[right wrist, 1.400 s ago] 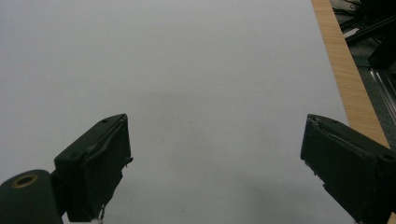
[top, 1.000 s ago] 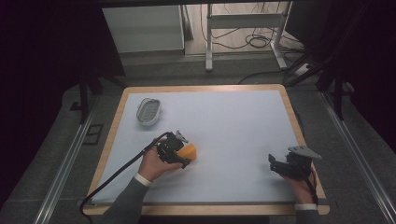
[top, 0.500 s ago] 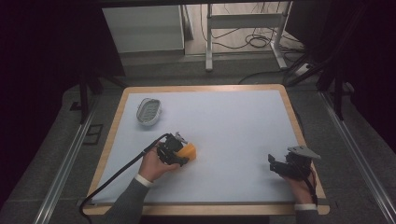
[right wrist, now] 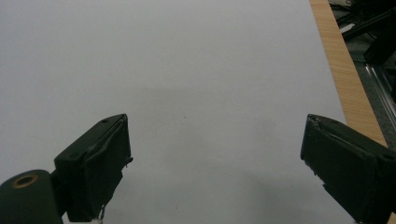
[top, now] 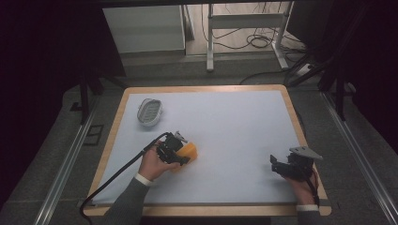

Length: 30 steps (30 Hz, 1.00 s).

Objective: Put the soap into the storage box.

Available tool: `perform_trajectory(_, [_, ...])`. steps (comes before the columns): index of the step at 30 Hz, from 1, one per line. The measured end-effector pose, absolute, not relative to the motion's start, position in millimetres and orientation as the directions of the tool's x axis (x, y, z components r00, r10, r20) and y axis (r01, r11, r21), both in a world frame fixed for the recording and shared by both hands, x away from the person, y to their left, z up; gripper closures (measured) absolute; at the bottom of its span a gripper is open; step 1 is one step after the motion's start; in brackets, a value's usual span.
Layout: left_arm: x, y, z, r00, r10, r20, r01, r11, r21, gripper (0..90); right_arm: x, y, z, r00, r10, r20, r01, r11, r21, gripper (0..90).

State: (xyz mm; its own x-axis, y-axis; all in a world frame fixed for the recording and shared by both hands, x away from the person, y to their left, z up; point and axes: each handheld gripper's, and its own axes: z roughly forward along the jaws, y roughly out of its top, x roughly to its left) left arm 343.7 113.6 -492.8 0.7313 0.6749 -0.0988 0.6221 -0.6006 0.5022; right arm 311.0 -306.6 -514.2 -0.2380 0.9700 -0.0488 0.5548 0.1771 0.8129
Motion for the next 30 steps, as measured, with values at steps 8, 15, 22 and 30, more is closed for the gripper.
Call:
perform_trajectory(8, [347,123,-480,0.720,0.686,-0.106,0.622,-0.570,0.538,61.1,311,-306,-514,-0.235,0.971,-0.050,0.555,0.176,0.813,8.7])
perform_trajectory(15, [348,129,-472,0.717,0.689,-0.105,0.615,-0.556,0.559,61.1,311,-306,-514,-0.243,0.969,-0.048,0.551,0.178,0.815,8.6])
perform_trajectory(22, [350,132,-465,0.713,0.694,-0.099,0.612,-0.547,0.570,61.1,311,-306,-515,-0.240,0.970,-0.047,0.552,0.177,0.815,8.6])
perform_trajectory(30, [351,137,-459,0.710,0.697,-0.098,0.606,-0.534,0.589,61.2,311,-306,-515,-0.242,0.969,-0.050,0.554,0.181,0.813,8.6])
